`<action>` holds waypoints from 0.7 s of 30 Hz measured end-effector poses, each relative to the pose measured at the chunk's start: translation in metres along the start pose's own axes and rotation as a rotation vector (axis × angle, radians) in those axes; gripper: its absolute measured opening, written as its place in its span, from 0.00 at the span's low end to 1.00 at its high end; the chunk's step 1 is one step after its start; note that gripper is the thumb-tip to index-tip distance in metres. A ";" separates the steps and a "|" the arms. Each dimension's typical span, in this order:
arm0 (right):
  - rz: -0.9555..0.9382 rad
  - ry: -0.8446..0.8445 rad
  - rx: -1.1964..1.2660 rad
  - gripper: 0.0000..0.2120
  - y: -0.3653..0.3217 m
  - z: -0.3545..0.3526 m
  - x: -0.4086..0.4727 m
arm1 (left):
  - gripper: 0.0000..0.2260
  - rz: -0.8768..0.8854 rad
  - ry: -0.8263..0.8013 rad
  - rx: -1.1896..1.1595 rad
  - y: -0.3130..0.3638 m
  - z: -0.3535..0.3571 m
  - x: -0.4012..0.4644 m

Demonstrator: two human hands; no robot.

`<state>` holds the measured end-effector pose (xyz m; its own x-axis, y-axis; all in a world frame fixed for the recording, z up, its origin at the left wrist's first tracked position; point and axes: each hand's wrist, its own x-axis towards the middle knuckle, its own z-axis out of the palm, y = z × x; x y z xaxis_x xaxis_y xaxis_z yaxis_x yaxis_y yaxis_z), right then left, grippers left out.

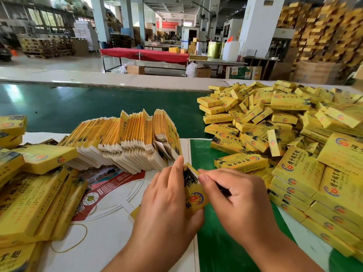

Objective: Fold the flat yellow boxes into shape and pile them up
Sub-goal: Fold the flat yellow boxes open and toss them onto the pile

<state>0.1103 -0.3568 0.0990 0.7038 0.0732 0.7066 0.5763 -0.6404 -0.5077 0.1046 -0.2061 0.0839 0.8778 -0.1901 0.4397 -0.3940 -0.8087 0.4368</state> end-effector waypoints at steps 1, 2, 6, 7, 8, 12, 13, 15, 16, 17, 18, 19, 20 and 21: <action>-0.056 -0.010 -0.064 0.11 -0.001 0.000 0.000 | 0.42 -0.003 -0.001 -0.003 0.000 0.000 0.000; -0.099 -0.021 -0.118 0.13 -0.003 0.000 0.000 | 0.42 -0.004 -0.001 -0.009 0.000 0.000 0.001; -0.178 -0.056 -0.261 0.15 -0.009 0.006 -0.003 | 0.41 0.005 0.022 -0.026 -0.002 0.001 0.001; -0.180 -0.058 -0.280 0.15 -0.010 0.008 -0.003 | 0.41 0.007 0.030 -0.035 -0.003 0.001 0.001; -0.178 -0.057 -0.281 0.14 -0.009 0.010 -0.003 | 0.41 0.007 0.040 -0.047 -0.004 0.002 0.001; 0.038 -0.048 0.024 0.14 -0.001 0.016 -0.005 | 0.42 -0.014 0.043 -0.111 -0.006 0.001 0.002; 0.151 -0.046 0.139 0.12 0.002 0.015 -0.005 | 0.43 -0.006 0.042 -0.140 -0.006 0.001 0.002; 0.328 -0.018 0.279 0.06 0.013 0.009 -0.002 | 0.44 0.037 0.011 -0.219 -0.008 -0.004 0.003; 0.395 0.000 0.309 0.05 0.020 0.005 0.001 | 0.42 0.059 -0.022 -0.269 -0.010 -0.008 0.004; 0.468 0.009 0.341 0.06 0.027 0.000 0.005 | 0.40 0.073 -0.063 -0.338 -0.013 -0.013 0.007; 0.558 0.019 0.394 0.08 0.034 -0.004 0.008 | 0.36 0.081 -0.109 -0.428 -0.015 -0.019 0.009; 0.666 0.024 0.480 0.08 0.038 -0.008 0.011 | 0.34 0.097 -0.153 -0.533 -0.017 -0.025 0.011; 0.775 0.018 0.575 0.09 0.041 -0.010 0.013 | 0.33 0.133 -0.188 -0.639 -0.019 -0.032 0.011; 0.877 -0.007 0.668 0.09 0.042 -0.010 0.014 | 0.33 0.177 -0.218 -0.717 -0.022 -0.037 0.011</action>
<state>0.1405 -0.3902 0.0925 0.9795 -0.1989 -0.0309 -0.0172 0.0703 -0.9974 0.1129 -0.1700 0.1089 0.7897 -0.4487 0.4184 -0.5488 -0.2118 0.8087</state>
